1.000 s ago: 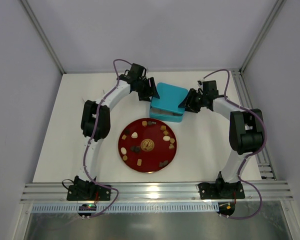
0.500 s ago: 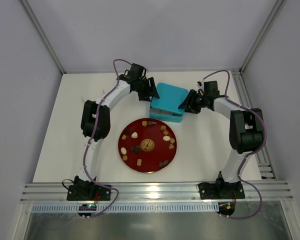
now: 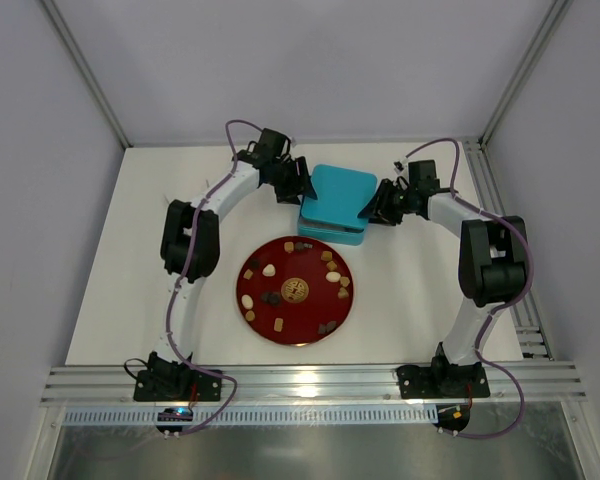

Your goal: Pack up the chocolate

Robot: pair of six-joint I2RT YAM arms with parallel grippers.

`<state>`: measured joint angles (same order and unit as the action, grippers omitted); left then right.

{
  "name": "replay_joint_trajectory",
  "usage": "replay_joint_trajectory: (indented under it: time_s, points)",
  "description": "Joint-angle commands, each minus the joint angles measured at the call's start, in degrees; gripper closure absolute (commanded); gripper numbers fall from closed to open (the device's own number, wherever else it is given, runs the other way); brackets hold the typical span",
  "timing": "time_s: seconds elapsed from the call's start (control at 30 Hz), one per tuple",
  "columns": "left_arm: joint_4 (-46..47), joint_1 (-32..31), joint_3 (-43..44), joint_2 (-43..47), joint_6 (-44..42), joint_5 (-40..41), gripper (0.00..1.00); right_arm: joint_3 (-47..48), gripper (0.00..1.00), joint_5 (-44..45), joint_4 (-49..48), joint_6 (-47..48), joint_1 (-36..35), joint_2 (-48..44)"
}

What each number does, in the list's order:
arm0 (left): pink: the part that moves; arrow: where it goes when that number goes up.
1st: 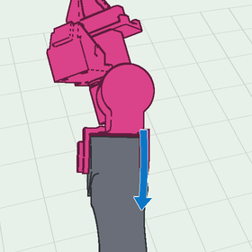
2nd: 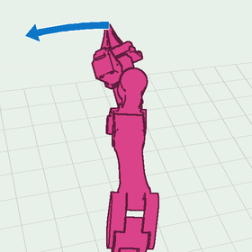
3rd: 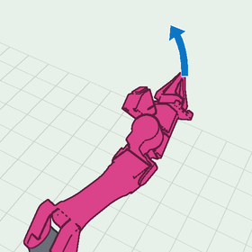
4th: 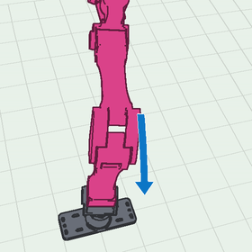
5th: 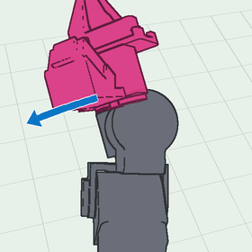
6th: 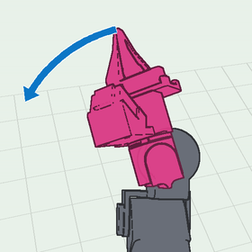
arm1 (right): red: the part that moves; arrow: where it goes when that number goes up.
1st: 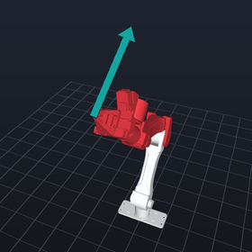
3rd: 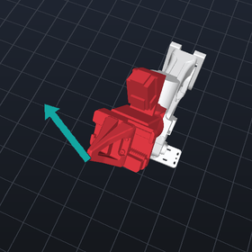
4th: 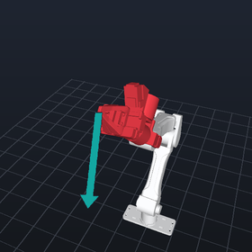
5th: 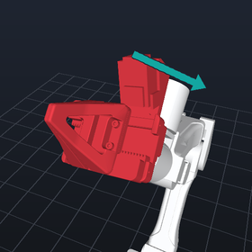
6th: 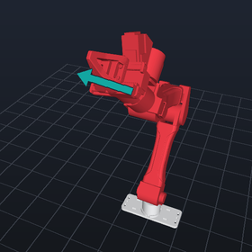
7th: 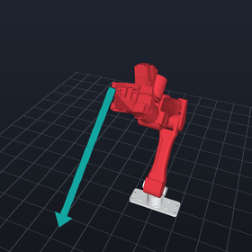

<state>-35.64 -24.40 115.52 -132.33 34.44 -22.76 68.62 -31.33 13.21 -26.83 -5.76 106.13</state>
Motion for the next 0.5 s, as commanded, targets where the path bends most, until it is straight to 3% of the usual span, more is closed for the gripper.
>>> replay_joint_trajectory:
  time_s: [0.0, 0.47]
  points:
    - [0.8, -0.5, -1.2, 2.2, -0.7, -1.1, 0.43, 1.6, 0.61, -2.6, 1.0, 1.1, -0.1, 1.3]
    - [1.1, -0.6, -2.1, 2.7, -1.0, -1.0, 0.43, -1.3, 0.64, -6.9, 1.0, 2.7, 0.2, 0.2]
